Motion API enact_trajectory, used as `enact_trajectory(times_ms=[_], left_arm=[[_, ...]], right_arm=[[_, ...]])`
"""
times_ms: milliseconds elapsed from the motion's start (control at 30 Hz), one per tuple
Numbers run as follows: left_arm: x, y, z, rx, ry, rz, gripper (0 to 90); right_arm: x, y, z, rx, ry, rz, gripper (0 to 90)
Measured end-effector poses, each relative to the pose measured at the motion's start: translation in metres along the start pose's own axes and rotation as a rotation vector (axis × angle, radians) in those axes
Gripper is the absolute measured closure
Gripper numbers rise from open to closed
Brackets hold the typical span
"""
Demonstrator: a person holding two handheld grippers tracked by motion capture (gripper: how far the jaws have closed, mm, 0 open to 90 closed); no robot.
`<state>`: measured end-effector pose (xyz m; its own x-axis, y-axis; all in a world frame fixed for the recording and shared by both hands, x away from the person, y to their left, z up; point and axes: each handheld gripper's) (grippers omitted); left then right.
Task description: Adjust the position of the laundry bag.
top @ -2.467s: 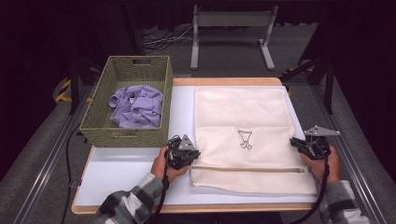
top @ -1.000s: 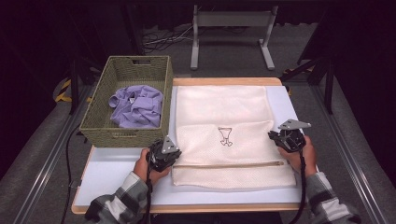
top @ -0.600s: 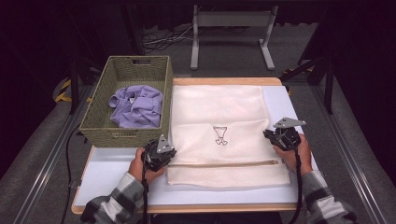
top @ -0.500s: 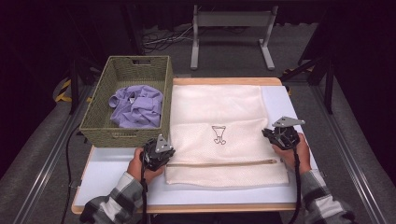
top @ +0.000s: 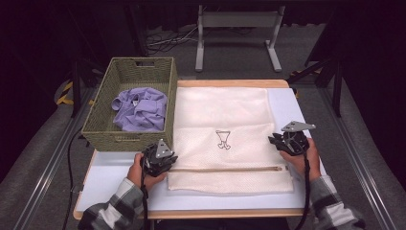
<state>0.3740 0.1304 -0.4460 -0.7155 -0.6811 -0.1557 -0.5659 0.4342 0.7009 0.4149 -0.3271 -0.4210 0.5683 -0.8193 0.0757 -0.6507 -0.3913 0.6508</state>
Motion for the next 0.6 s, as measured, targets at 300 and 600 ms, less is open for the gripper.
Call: enact_trajectory(times_ms=[300,600], left_arm=[[0.0,0.009,0.012,0.012,0.065,0.055,50.2],[0.002,0.007,0.01,-0.016,0.05,0.071,75.9]], right_arm=[[0.006,0.007,0.012,-0.021,-0.038,-0.011,43.3],[0.017,-0.006,0.009,-0.007,-0.084,-0.04,62.5]])
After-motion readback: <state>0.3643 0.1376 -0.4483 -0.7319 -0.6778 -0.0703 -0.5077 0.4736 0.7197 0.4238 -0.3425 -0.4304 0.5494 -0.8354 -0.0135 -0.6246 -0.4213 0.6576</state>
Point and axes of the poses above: each handheld gripper's, and its own axes: y roughly backward along the jaws, z roughly out of its underside, x roughly to its right, and after that the axes turned 3 degrees about -z, right-handed
